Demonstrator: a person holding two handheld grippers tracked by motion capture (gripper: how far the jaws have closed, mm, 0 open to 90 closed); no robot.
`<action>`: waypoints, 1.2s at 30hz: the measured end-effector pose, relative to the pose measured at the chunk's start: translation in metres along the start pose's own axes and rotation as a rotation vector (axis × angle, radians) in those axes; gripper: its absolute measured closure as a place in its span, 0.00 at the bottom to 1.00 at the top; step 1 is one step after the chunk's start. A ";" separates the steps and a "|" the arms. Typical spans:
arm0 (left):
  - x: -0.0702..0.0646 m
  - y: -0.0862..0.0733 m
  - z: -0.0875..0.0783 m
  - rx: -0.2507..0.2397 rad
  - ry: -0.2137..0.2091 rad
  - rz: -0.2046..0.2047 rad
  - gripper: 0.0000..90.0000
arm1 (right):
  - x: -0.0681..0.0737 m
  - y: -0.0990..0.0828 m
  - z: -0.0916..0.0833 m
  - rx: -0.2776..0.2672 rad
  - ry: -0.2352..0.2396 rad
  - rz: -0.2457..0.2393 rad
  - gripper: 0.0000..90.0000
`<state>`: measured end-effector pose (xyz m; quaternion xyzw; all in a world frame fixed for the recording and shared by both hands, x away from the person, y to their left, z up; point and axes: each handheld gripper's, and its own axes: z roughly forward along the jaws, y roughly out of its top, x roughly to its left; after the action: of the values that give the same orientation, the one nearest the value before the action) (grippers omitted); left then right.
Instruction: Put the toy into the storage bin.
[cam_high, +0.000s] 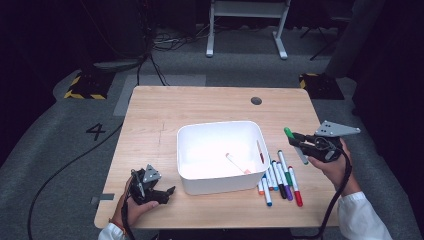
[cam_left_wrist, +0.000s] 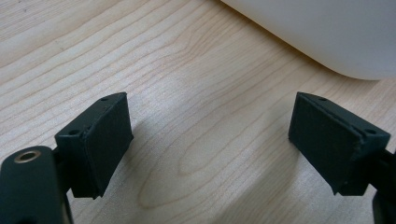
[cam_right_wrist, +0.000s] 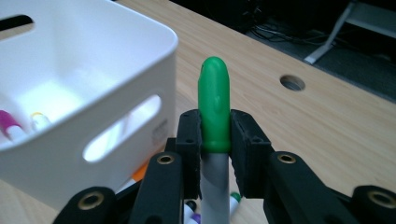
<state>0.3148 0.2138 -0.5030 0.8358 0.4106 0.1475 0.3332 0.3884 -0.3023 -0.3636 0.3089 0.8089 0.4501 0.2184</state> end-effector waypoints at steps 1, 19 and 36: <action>0.000 0.000 0.000 0.000 0.000 0.001 0.15 | 0.002 0.004 0.000 -0.003 0.007 -0.006 0.83; 0.000 0.000 0.000 0.000 0.000 0.000 0.15 | 0.043 0.067 0.012 -0.035 0.164 -0.107 0.83; 0.000 0.000 0.000 0.000 0.001 0.004 0.15 | 0.081 0.093 0.039 -0.018 0.257 -0.199 0.83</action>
<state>0.3150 0.2139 -0.5030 0.8365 0.4092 0.1484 0.3329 0.3836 -0.1849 -0.3087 0.1653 0.8527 0.4694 0.1592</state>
